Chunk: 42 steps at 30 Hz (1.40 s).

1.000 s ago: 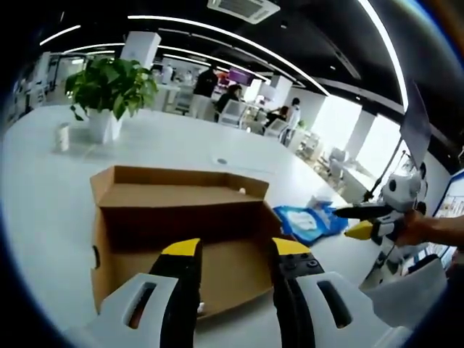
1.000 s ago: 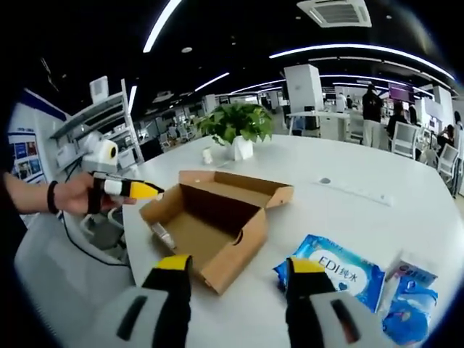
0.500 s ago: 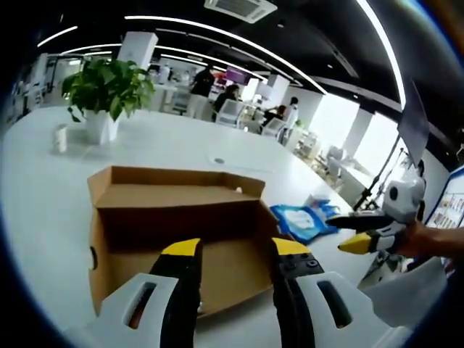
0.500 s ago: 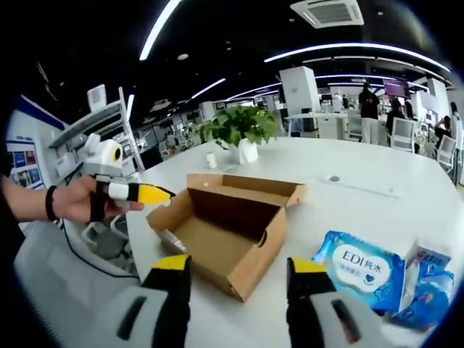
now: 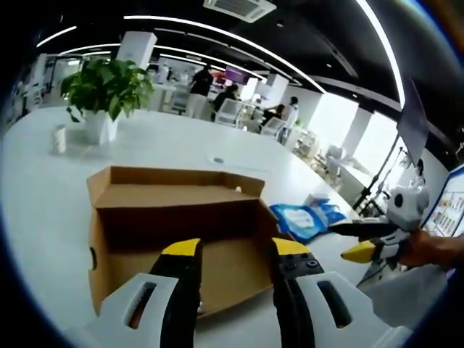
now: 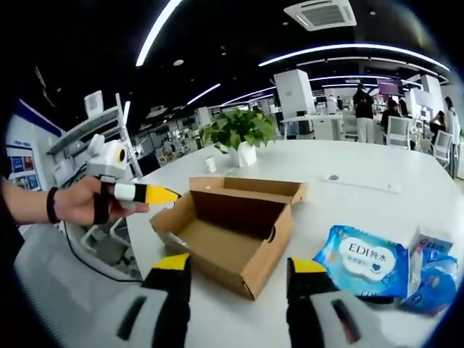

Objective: Operate the shoe box by opening the lid, removing the specified soft item, and placing it in the target area until the item is outside and the box remains undamaged.

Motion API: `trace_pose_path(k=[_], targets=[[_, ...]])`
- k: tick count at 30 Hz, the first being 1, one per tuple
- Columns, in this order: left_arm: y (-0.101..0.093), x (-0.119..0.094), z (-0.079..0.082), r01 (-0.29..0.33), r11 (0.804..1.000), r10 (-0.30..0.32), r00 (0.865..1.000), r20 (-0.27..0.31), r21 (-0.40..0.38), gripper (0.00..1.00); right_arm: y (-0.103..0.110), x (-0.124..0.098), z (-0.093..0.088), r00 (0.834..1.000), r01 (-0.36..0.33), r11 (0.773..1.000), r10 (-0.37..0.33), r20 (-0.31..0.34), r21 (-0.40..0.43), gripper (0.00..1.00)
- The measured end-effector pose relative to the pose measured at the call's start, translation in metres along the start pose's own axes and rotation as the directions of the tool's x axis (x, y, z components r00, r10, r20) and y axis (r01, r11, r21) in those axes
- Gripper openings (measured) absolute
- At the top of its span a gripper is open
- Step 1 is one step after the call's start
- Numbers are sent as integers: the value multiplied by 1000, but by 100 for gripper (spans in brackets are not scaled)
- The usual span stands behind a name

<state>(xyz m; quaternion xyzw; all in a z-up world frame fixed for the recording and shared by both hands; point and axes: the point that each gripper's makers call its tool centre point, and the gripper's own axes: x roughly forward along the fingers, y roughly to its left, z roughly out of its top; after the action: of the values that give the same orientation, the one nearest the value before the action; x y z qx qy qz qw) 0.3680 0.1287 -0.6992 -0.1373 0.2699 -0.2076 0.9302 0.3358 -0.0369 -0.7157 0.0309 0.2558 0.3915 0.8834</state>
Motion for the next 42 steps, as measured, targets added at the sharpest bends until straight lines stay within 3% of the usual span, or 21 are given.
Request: trace_pose_path(k=[19,33,42], targets=[[-1,4,-3,12,999,-10,999,-45,49,37,3,-3,-9,1000,1,1000,-1,-4,24,51],[40,-10,5,4,983,23,989,-145,183,37,4,-3,-6,1000,0,999,0,13,40,54],[56,-15,5,43,955,33,968,-250,294,36,8,-2,-6,1000,-15,999,15,10,30,60]])
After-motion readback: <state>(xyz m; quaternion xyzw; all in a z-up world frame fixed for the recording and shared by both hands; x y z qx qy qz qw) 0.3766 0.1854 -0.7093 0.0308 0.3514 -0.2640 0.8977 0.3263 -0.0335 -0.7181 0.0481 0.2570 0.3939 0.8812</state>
